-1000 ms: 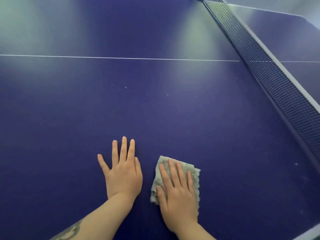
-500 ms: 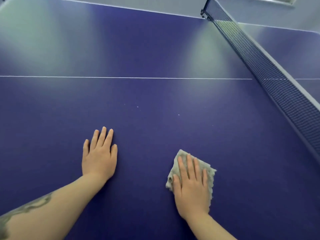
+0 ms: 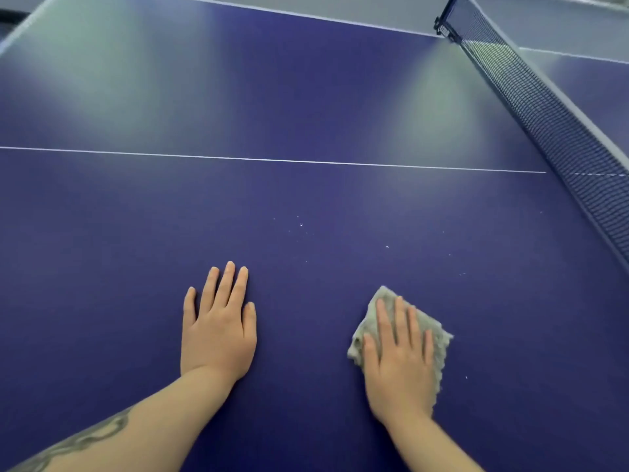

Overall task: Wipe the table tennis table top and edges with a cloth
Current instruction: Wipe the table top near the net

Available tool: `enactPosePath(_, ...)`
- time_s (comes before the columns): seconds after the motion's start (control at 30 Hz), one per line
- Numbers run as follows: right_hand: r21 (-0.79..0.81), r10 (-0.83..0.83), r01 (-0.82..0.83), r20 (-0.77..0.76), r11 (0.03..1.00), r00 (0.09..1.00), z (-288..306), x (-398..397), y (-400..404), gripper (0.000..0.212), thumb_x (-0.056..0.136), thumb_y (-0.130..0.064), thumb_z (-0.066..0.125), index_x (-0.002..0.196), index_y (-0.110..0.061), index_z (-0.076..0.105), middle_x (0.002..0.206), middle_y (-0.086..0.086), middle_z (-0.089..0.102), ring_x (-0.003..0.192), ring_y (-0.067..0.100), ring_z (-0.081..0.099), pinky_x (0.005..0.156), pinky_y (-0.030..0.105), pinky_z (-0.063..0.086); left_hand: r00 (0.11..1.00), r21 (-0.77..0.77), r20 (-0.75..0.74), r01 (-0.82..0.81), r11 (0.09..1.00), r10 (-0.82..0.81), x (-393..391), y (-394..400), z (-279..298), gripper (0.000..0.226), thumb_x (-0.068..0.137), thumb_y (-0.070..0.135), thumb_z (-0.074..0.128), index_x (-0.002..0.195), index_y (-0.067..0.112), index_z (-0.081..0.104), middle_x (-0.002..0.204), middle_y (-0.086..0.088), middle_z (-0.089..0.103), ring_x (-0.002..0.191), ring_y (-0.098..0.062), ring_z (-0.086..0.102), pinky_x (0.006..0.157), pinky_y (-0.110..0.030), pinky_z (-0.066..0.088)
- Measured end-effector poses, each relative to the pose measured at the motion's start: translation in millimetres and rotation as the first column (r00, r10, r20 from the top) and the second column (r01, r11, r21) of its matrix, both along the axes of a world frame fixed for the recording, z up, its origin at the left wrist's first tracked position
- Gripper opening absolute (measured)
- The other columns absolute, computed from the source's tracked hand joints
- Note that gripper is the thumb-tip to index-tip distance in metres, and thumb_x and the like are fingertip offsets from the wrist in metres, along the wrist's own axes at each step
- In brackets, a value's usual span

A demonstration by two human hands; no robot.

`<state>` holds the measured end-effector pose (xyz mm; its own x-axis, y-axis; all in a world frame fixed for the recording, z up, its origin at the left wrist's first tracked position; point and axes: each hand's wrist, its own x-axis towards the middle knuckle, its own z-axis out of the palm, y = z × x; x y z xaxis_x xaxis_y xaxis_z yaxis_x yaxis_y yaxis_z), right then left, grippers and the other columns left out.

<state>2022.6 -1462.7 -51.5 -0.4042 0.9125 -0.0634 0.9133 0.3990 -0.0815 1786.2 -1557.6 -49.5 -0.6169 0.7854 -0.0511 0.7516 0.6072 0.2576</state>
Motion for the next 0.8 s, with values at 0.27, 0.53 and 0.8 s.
enactPosePath(0.27, -0.065, 0.484, -0.487, -0.053, 0.871, 0.873, 4.5, -95.1, 17.5, 0.058, 0.103, -0.052, 0.005, 0.157, -0.036, 0.019, 0.164, -0.008, 0.016, 0.152, 0.015, 0.013, 0.118, 0.041, 0.008, 1.000, 0.004, -0.023, -0.004, 1.000, 0.004, -1.1, -2.2, -6.3, 0.063, 0.096, 0.043, 0.017, 0.153, 0.020, 0.028, 0.159, 0.005, 0.022, 0.149, -0.013, 0.014, 0.119, -0.043, 0.013)
enactPosePath(0.53, -0.009, 0.112, -0.112, -0.032, 0.994, 0.993, -1.1, -48.0, 27.1, 0.062, 0.101, -0.051, 0.002, 0.159, -0.030, 0.004, 0.165, -0.002, 0.017, 0.152, 0.014, 0.006, 0.121, 0.041, 0.003, 0.999, -0.064, -0.036, -0.032, 0.997, 0.029, -2.5, -1.9, -6.3, 0.063, 0.095, 0.043, 0.023, 0.152, 0.017, 0.028, 0.157, -0.001, 0.030, 0.147, -0.022, 0.021, 0.116, -0.046, 0.012)
enactPosePath(0.8, -0.018, 0.584, -0.585, -0.034, 0.811, 0.811, 3.7, -123.2, 25.7, 0.055, 0.103, -0.048, 0.024, 0.156, -0.035, 0.024, 0.162, -0.006, 0.028, 0.149, 0.016, 0.024, 0.114, 0.042, 0.016, 0.977, -0.064, -0.041, 0.206, 0.977, -0.209, -85.5, 37.2, 2.7, 0.065, 0.089, 0.054, -0.001, 0.152, 0.040, 0.005, 0.160, 0.017, 0.003, 0.150, -0.010, 0.001, 0.120, -0.039, -0.003)
